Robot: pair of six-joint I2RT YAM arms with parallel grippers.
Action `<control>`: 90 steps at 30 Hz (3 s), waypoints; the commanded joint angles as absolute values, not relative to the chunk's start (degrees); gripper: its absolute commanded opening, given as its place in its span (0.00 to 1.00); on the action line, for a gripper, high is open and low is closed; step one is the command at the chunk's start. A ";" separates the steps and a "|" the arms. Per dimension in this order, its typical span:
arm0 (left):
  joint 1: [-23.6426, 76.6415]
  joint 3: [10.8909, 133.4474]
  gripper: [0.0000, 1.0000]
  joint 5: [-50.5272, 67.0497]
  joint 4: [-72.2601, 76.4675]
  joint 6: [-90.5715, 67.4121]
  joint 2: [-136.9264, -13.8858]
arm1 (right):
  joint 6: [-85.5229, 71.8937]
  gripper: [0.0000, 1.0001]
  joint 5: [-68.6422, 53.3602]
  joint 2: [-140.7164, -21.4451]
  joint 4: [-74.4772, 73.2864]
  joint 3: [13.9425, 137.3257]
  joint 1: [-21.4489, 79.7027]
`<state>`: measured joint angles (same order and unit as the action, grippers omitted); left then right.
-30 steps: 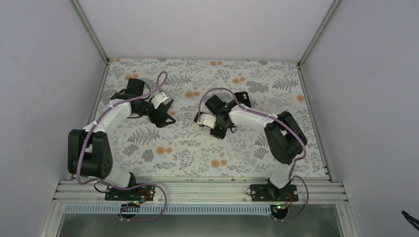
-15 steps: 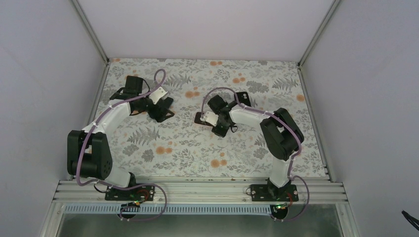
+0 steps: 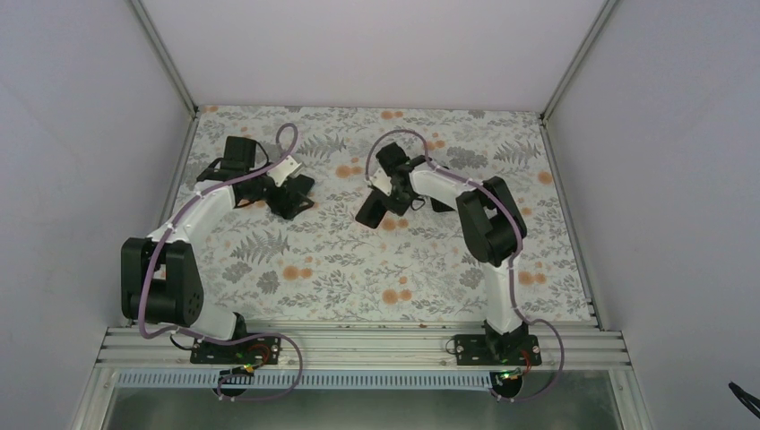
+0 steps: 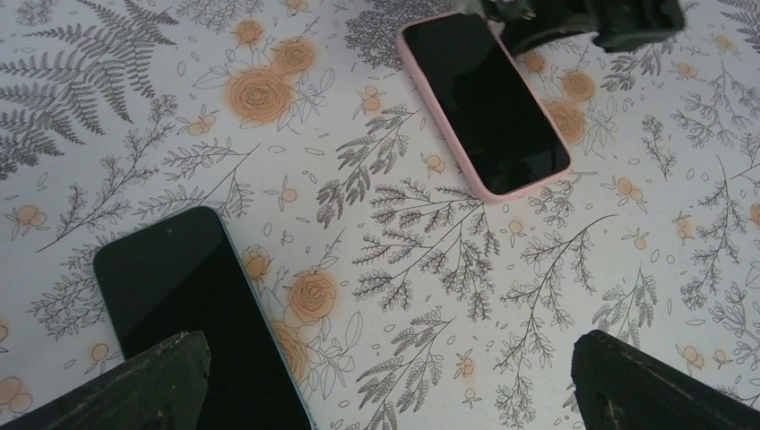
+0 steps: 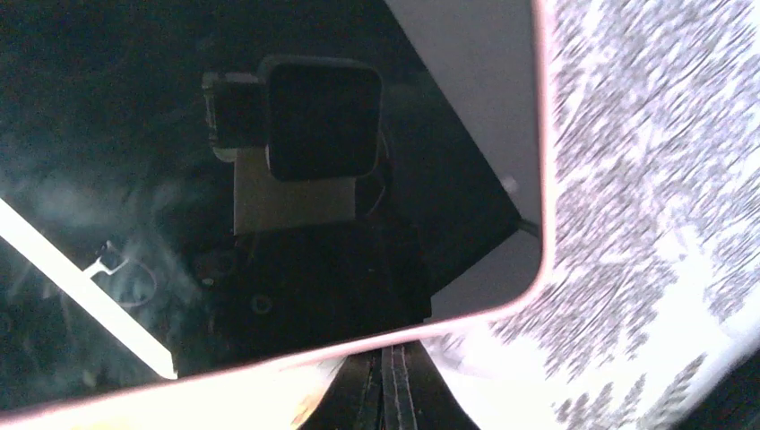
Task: Take the phone out of the phone case
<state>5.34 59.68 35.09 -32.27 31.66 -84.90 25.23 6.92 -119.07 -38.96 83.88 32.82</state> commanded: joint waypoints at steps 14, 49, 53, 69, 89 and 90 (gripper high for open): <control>0.78 57.63 1.00 39.12 -31.80 33.86 -81.81 | 27.41 0.04 3.03 -135.17 -46.44 106.12 33.23; -5.54 55.46 1.00 45.24 -32.15 35.42 -79.47 | 50.10 1.00 -17.54 -118.55 -54.27 98.61 38.27; -5.54 55.46 1.00 44.80 -31.83 34.86 -79.06 | 50.31 1.00 -17.61 -120.08 -52.29 97.32 39.07; -5.71 54.06 1.00 45.24 -30.85 34.92 -79.28 | 50.33 1.00 -18.91 -126.42 -50.69 99.73 38.87; -7.27 53.14 1.00 47.92 -31.16 36.16 -79.80 | 50.26 1.00 -15.05 -128.83 -49.96 99.40 38.85; -7.29 53.14 1.00 48.02 -31.12 36.11 -79.76 | 49.98 1.00 -14.35 -128.45 -48.50 98.75 38.85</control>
